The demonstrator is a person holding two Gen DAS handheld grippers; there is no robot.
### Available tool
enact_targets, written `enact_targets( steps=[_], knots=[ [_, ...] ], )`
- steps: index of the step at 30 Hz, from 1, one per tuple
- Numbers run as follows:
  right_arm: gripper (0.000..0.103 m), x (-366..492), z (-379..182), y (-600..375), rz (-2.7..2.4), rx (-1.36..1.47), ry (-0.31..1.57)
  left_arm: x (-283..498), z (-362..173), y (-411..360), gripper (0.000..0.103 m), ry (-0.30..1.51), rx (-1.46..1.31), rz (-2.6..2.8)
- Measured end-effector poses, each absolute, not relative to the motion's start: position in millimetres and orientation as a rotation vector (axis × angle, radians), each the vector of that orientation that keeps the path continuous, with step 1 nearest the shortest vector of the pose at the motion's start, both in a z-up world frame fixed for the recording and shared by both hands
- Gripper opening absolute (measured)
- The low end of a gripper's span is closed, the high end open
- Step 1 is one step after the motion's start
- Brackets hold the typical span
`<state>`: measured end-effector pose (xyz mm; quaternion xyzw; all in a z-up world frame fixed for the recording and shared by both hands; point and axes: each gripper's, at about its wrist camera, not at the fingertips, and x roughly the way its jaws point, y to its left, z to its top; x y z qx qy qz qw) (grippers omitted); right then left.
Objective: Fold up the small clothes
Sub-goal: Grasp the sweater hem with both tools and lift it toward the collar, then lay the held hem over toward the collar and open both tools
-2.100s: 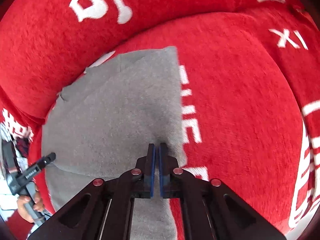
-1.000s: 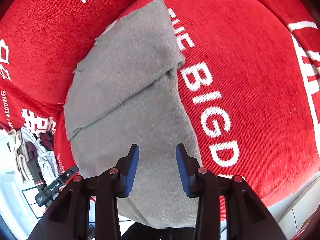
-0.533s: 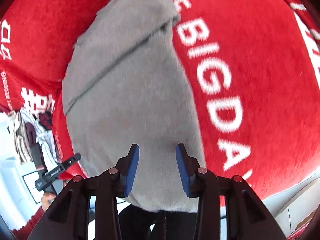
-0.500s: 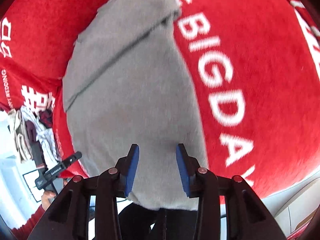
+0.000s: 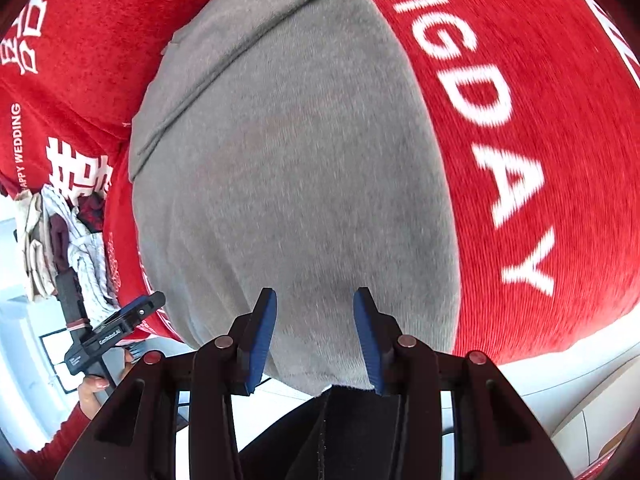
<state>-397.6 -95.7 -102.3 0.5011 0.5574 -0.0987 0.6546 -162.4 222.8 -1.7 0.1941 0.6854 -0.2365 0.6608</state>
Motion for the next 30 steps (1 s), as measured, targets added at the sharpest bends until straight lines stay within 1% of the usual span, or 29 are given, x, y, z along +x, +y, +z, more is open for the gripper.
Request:
enact_targets(
  steps=[2,3,5,8,13,17,21,22,23,24,25,26,27,28,30],
  knots=[
    [0.045,-405,-105,-87,-0.215,1.141,1.272,-172,-2,239,0.103,1.543,0.413,-0.547],
    [0.049,-408,-106,-84,-0.211,1.135,1.270,-179,-3,250,0.103,1.547,0.387,-0.559],
    [0.054,-417,-109,-75,-0.204,1.134,1.271,-188,-8,269,0.103,1.561,0.349,-0.576],
    [0.054,-432,-118,-63,-0.197,1.129,1.292,-207,-22,296,0.103,1.604,0.302,-0.595],
    [0.054,-456,-150,-47,-0.220,1.105,1.348,-235,-51,322,0.103,1.665,0.281,-0.645],
    [0.054,-469,-174,-41,-0.236,1.111,1.365,-245,-72,317,0.103,1.685,0.261,-0.662],
    [0.054,-472,-188,-43,-0.226,1.115,1.324,-260,-87,325,0.102,1.658,0.247,-0.658],
    [0.054,-472,-190,-42,-0.214,1.123,1.317,-264,-87,326,0.096,1.655,0.240,-0.661],
    [0.055,-473,-191,-41,-0.200,1.136,1.309,-269,-88,324,0.091,1.656,0.247,-0.654],
    [0.053,-475,-192,-41,-0.181,1.162,1.298,-276,-88,322,0.079,1.659,0.260,-0.651],
    [0.048,-477,-193,-41,-0.161,1.205,1.282,-274,-84,313,0.060,1.662,0.268,-0.653],
    [0.018,-480,-193,-40,-0.146,1.249,1.265,-278,-83,313,0.048,1.667,0.281,-0.662],
    [0.008,-481,-191,-40,-0.136,1.276,1.251,-284,-83,315,0.021,1.681,0.279,-0.700],
    [0.008,-483,-186,-40,-0.121,1.302,1.214,-288,-82,316,0.009,1.694,0.261,-0.738],
    [0.007,-485,-170,-41,-0.072,1.362,1.133,-303,-75,318,0.009,1.699,0.238,-0.770]
  ],
)
